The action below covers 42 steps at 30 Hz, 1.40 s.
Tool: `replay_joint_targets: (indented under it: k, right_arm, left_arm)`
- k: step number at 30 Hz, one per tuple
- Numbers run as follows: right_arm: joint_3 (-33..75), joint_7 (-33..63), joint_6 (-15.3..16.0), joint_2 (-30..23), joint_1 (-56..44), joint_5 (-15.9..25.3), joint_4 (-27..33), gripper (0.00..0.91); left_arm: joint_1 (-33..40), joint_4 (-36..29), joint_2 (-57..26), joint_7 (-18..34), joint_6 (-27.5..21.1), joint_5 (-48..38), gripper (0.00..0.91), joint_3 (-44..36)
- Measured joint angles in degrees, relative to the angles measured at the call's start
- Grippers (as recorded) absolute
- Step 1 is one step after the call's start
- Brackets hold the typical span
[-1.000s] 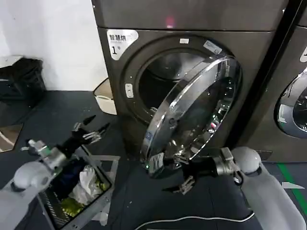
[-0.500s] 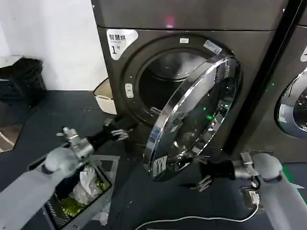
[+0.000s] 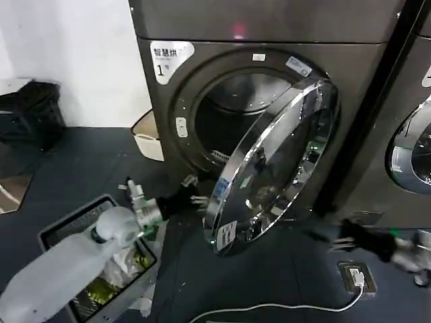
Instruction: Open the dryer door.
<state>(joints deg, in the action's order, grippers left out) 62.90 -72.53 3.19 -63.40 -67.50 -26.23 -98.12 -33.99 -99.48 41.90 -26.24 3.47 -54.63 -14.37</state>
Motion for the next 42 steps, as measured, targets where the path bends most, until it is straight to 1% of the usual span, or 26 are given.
replay_joint_targets:
  k: [2, 5, 12, 15, 19, 21, 23, 25, 27, 30, 32, 34, 36, 42]
  right_arm:
    - [4.58, 4.78, 1.13, -1.03, -1.71, 0.26, -1.7, 0.907]
    - [10.88, 12.23, 1.53, -2.69, -4.13, 0.25, -4.41, 0.907]
    - [21.49, 32.03, 1.28, -7.49, -8.46, 0.38, -11.41, 0.907]
    - [25.05, 41.05, 1.87, -8.51, -10.06, 2.78, -12.51, 0.907]
    - [29.65, 51.15, 2.63, -9.84, -11.97, 5.72, -13.32, 0.907]
    - [31.96, 53.46, 2.72, -10.42, -13.09, 7.66, -13.5, 0.907]
    - [34.44, 56.23, 4.16, -10.76, -14.2, 7.86, -13.98, 0.907]
    - [36.69, 58.43, 4.9, -10.76, -15.17, 7.93, -14.02, 0.907]
    - [38.86, 58.38, 5.8, -10.42, -16.21, 8.31, -14.01, 0.907]
    - [42.23, 56.32, 7.2, -10.04, -17.49, 10.61, -14.33, 0.907]
    - [44.49, 56.3, 7.86, -9.66, -18.19, 10.98, -14.56, 0.907]
    - [46.61, 56.23, 7.88, -9.43, -18.64, 11.18, -14.47, 0.907]
    - [47.93, 56.25, 7.96, -9.42, -19.11, 10.38, -14.59, 0.907]
    - [49.16, 55.03, 7.87, -9.43, -19.93, 10.35, -15.42, 0.907]
  left_arm:
    - [0.08, -0.54, 0.1, -0.14, 0.05, 0.6, 0.907, -0.88]
    - [0.18, -1.34, 0.13, -0.34, 0.08, 1.21, 0.907, -2.12]
    - [1.91, -4.34, 1.42, 0.49, -0.04, 1.99, 0.907, -5.85]
    - [3.26, -5.84, 2.37, 0.7, 0.01, 2.3, 0.907, -8.22]
    - [5.69, -5.14, 4.78, 1.47, 0.63, 3.6, 0.907, -12.43]
    - [7.14, -4.43, 6.51, 1.72, 0.97, 3.54, 0.907, -14.63]
    - [8.81, -3.55, 8.36, 1.74, 1.11, 3.46, 0.907, -16.88]
    - [10.63, -2.62, 10.47, 1.93, 1.39, 3.44, 0.907, -19.02]
    - [12.64, -1.17, 12.93, 2.23, 1.43, 3.34, 0.907, -21.13]
    - [15.33, 1.19, 16.56, 2.79, 1.35, 3.16, 0.907, -23.6]
    - [17.05, 2.96, 19.1, 3.11, 1.24, 3.17, 0.907, -25.09]
    - [18.28, 4.57, 21.36, 3.12, 1.22, 3.82, 0.907, -26.19]
    - [19.36, 5.93, 23.37, 3.58, 1.18, 5.53, 0.907, -27.22]
    - [21.71, 9.63, 28.06, 5.35, 1.95, 9.44, 0.907, -29.29]
